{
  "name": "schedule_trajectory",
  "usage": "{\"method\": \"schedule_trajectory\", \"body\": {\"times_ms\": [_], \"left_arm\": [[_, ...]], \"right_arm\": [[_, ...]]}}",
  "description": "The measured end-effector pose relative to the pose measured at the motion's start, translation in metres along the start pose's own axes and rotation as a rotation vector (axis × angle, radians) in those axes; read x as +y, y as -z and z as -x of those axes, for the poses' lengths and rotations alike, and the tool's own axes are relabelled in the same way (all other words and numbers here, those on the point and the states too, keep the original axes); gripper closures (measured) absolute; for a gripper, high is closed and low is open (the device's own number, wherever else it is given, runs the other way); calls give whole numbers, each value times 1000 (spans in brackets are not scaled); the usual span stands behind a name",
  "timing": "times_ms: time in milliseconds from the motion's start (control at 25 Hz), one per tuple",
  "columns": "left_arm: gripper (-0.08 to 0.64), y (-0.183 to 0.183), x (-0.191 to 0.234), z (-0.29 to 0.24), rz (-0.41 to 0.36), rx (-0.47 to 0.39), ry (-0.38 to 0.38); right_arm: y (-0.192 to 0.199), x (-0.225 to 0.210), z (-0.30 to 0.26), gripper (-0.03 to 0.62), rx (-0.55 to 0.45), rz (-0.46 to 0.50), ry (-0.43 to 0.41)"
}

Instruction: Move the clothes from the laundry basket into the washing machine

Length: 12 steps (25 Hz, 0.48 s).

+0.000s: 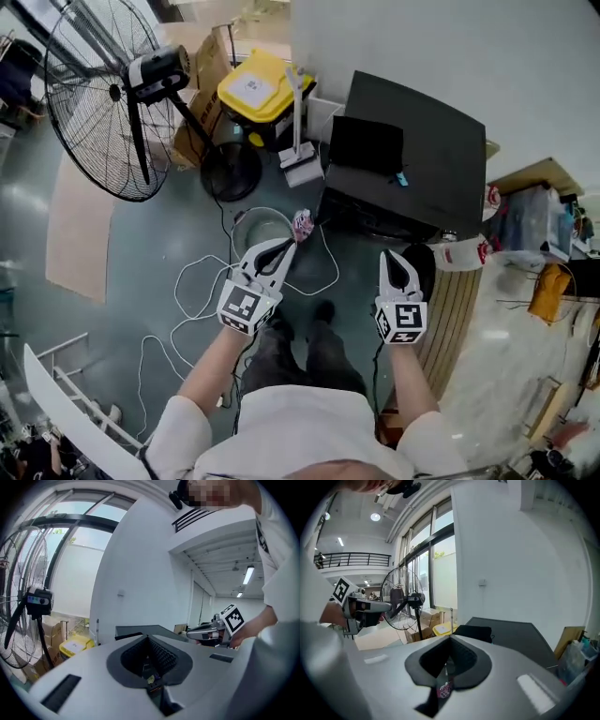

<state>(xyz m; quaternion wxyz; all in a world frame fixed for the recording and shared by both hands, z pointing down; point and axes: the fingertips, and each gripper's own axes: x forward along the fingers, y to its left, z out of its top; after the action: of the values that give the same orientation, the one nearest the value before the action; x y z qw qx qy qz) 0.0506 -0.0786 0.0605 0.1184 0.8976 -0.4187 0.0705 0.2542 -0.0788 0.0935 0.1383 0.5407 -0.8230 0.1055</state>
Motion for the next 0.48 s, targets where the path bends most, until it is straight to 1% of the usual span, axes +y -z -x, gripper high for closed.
{"method": "schedule_trajectory", "body": {"times_ms": [200, 360, 480], "left_arm": [[555, -28, -15, 31, 28, 14, 14], [555, -53, -18, 46, 14, -2, 11], [555, -76, -25, 51, -11, -21, 24]], "right_arm": [[-36, 15, 32, 581, -9, 11, -3], [-73, 20, 51, 581, -46, 31, 1], [-100, 19, 63, 581, -85, 45, 10]]}}
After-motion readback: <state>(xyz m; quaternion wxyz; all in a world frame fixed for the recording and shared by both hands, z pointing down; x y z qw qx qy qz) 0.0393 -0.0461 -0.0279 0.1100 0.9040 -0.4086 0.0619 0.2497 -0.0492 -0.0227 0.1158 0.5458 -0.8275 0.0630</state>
